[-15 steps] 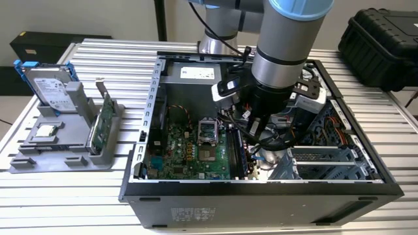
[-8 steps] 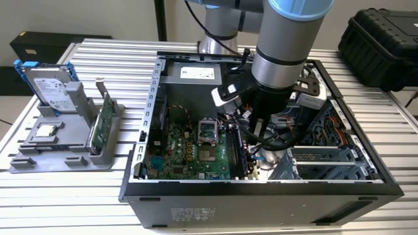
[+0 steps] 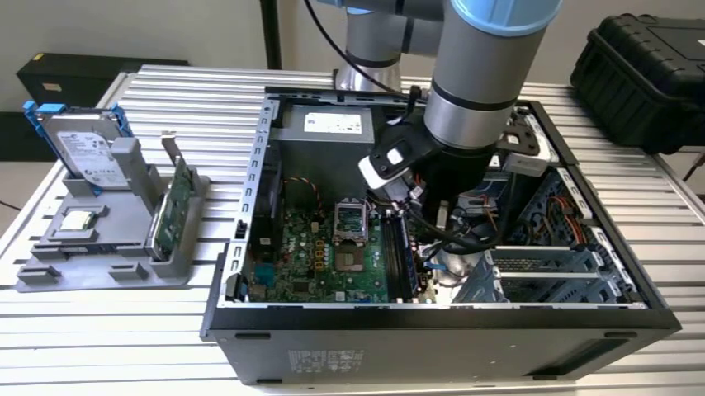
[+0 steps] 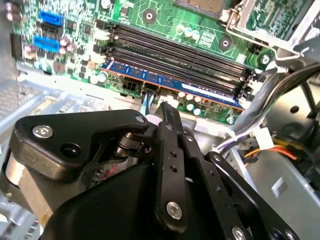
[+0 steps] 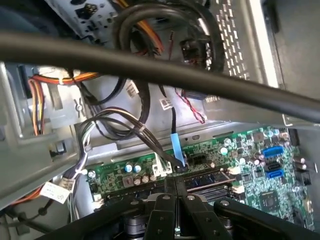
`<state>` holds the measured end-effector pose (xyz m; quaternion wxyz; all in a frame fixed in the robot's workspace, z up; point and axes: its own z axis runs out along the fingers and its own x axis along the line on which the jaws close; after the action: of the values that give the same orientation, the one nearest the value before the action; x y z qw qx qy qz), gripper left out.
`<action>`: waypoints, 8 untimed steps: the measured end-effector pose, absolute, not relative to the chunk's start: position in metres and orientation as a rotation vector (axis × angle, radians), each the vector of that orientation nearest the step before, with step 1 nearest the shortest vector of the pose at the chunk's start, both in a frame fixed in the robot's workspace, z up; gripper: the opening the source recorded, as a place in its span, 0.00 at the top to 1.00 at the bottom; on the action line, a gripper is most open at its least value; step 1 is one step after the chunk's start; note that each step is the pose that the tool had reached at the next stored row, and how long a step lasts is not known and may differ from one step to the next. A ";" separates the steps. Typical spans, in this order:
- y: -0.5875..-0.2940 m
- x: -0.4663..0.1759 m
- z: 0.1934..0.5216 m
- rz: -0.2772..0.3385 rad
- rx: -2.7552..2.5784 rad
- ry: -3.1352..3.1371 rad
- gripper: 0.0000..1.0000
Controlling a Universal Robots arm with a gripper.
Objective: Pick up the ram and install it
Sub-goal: 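Press down the ram until it locks into place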
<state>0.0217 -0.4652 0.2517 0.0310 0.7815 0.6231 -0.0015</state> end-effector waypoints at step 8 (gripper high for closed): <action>-0.465 0.022 0.252 0.002 2.263 2.089 1.00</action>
<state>0.0217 -0.4652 0.2517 0.0310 0.7344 0.6780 0.0008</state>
